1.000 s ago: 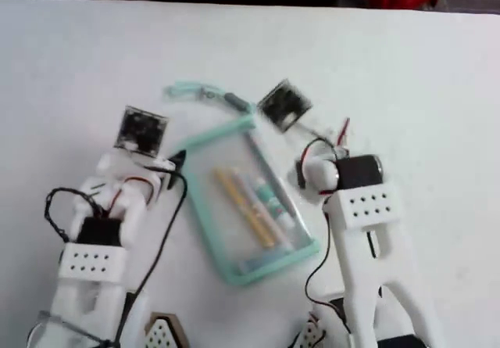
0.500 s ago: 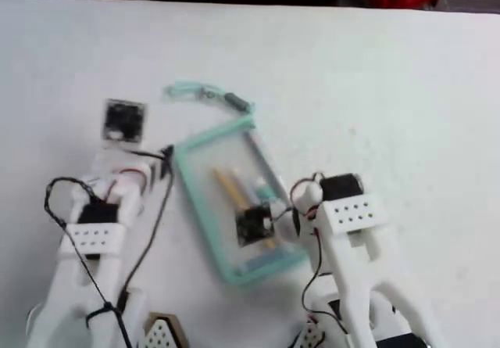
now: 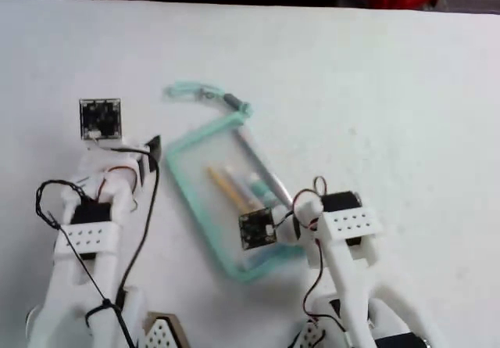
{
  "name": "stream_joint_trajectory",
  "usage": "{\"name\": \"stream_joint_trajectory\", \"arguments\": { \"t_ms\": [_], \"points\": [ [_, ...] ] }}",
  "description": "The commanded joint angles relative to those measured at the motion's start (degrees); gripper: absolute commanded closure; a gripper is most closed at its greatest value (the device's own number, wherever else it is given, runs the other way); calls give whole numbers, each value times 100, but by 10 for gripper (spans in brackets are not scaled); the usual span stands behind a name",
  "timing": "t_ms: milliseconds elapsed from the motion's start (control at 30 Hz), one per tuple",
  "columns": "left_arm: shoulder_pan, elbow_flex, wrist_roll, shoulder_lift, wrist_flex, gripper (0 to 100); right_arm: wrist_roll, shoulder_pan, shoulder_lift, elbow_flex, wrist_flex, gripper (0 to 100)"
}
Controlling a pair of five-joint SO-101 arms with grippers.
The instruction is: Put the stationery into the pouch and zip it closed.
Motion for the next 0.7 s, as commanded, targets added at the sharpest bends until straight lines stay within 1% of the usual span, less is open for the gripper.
{"name": "stream_joint_trajectory", "arguments": {
  "t_ms": [0,100,233,400,533,667],
  "points": [
    [-57,-114,79,4,-88,733,-299,391,-4,-53,-822,979],
    [-48,-114,79,4,-79,733,-448,523,-4,-62,-1218,979],
    [-48,-114,79,4,-70,733,-993,567,-4,-44,-1947,979],
    [-48,-114,79,4,-62,733,-1873,374,-4,-53,-2782,979],
    [-48,-114,53,4,-62,733,-2312,189,-4,-62,-3345,979],
    [-48,-123,44,4,-9,729,-2716,4,31,-158,-3670,979]
  ]
}}
